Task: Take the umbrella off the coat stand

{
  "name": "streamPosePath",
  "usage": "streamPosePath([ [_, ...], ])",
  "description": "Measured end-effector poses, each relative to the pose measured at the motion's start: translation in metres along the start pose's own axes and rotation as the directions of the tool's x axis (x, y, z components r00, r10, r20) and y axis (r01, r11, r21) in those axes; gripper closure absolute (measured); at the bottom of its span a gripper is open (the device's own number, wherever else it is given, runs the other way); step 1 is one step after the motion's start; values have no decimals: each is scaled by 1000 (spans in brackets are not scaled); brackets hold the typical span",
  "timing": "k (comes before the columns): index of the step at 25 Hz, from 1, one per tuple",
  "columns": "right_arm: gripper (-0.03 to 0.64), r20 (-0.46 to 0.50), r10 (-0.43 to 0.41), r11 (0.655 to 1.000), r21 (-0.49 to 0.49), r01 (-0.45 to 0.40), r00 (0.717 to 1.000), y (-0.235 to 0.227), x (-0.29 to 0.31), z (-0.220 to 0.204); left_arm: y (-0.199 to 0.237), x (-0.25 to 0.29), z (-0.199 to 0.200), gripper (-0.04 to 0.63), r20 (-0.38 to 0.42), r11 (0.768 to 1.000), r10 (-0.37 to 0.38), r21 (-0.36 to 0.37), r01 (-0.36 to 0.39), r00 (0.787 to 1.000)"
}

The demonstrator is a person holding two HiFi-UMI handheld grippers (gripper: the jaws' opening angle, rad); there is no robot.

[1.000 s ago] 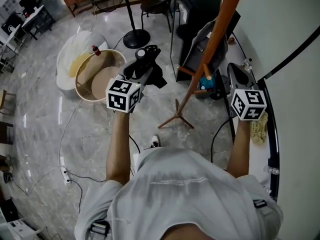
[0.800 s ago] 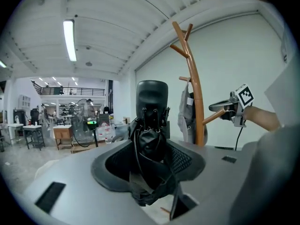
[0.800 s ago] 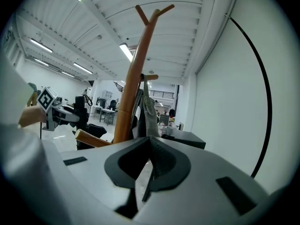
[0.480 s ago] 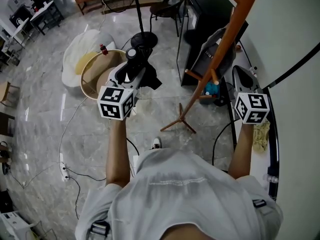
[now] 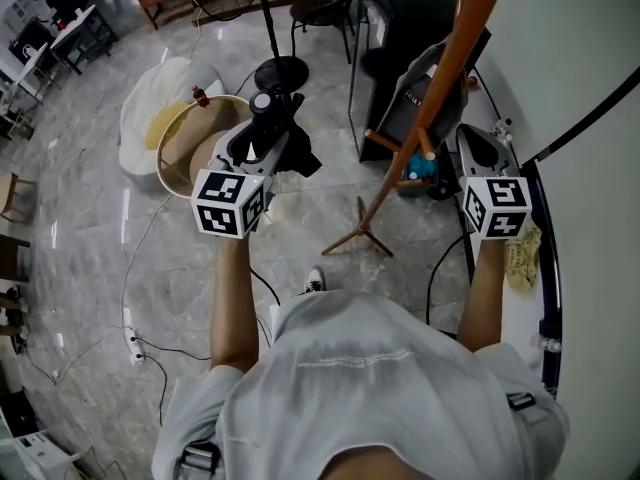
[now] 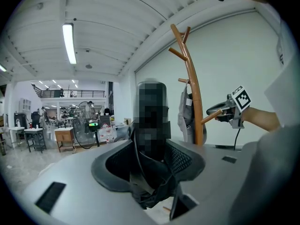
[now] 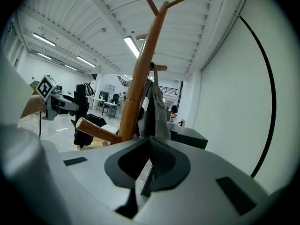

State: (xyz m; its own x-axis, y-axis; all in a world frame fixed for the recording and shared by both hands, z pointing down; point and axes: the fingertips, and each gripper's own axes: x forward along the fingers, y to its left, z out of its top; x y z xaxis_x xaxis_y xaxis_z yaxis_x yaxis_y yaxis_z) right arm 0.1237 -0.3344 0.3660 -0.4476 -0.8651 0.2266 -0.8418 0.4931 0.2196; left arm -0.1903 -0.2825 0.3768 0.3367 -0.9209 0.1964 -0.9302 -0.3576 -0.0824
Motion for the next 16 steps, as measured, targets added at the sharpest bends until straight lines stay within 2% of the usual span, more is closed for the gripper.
streamPosePath([
  [16, 595, -41, -8, 1000, -19, 8, 999, 5, 9, -10, -8, 17, -16, 377, -18, 999, -50, -11, 50, 999],
])
